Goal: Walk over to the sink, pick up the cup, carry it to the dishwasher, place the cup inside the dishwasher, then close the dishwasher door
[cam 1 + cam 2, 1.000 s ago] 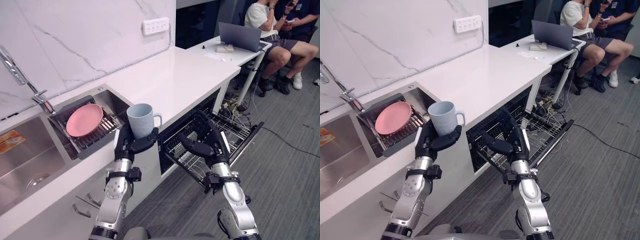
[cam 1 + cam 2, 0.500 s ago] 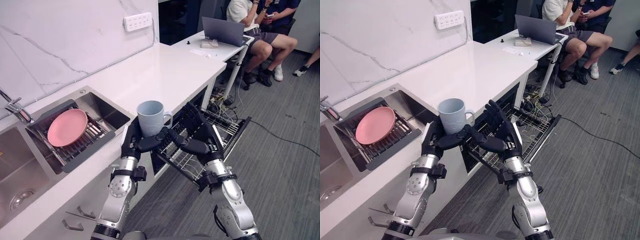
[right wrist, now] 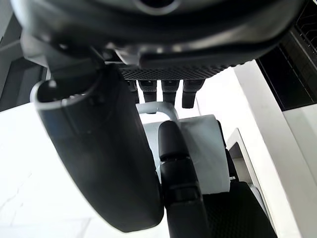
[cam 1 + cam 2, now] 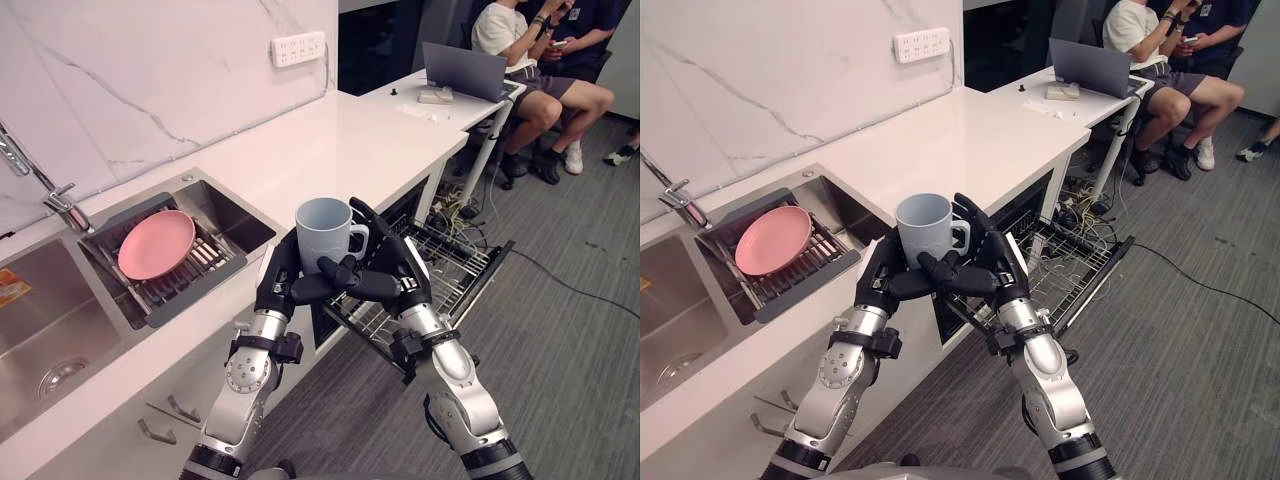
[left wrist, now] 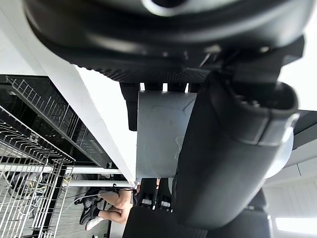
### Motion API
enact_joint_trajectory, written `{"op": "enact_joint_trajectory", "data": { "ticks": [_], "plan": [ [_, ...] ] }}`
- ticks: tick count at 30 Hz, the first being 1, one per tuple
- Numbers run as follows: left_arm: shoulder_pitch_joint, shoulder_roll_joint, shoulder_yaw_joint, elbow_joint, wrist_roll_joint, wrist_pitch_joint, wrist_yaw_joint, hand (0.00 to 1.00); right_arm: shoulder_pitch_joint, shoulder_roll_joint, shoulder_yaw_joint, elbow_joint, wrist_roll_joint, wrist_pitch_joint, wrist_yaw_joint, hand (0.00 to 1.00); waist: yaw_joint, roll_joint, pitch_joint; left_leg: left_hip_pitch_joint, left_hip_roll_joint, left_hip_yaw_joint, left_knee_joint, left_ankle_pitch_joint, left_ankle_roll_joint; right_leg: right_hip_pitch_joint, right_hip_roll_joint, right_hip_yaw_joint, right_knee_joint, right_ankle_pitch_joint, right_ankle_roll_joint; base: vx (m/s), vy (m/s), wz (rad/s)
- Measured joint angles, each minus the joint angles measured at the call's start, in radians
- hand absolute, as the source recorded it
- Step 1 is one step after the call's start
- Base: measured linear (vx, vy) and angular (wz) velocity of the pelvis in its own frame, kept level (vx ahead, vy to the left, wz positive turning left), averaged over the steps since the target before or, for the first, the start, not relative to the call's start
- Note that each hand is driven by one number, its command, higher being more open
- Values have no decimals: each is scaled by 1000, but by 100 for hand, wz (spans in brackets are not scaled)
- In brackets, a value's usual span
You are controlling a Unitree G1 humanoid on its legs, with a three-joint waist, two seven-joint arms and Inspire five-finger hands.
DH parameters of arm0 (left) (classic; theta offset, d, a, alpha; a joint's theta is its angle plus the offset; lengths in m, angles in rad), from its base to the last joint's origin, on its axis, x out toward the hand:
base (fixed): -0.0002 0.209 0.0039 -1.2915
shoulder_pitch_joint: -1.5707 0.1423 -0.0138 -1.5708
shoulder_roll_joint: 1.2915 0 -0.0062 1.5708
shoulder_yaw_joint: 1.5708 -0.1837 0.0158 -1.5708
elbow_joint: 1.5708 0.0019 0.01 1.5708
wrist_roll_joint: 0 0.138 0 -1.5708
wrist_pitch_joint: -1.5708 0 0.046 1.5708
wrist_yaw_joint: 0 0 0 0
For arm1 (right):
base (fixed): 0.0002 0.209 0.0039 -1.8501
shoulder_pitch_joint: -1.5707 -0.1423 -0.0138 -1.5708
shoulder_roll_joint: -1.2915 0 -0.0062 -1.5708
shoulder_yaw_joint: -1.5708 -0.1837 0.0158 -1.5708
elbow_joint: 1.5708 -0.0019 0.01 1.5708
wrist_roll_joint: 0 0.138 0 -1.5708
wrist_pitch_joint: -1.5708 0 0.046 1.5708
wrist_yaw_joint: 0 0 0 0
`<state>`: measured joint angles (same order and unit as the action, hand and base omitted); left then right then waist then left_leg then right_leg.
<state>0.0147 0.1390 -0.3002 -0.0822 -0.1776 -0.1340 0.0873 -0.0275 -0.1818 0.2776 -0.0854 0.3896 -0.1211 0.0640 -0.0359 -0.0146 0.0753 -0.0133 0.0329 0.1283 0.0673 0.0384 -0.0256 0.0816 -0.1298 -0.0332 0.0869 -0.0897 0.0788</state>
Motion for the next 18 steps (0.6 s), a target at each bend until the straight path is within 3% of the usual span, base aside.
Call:
{"op": "enact_joint_trajectory", "data": {
  "ticks": [7,8,18],
  "plan": [
    [-22,10,-34,16,-4,16,-1,30,-44,-13,6,36,-22,1,-6,90,14,-10,-8,26,-3,-7,-100,77,1,-17,4,-9,-7,18,0,-69,-8,3],
    [-30,14,-34,25,-12,16,-1,30,-51,-15,6,41,-23,5,-7,30,15,-12,-9,26,-2,-7,-104,81,2,-17,5,-9,-10,21,1,-33,0,2],
    [-83,94,-83,139,-32,14,-2,30,-94,-43,9,124,-101,53,-6,30,19,-20,-15,25,15,-5,-120,97,-2,-2,19,-5,-60,60,-4,-4,-1,-1]
  ]
}}
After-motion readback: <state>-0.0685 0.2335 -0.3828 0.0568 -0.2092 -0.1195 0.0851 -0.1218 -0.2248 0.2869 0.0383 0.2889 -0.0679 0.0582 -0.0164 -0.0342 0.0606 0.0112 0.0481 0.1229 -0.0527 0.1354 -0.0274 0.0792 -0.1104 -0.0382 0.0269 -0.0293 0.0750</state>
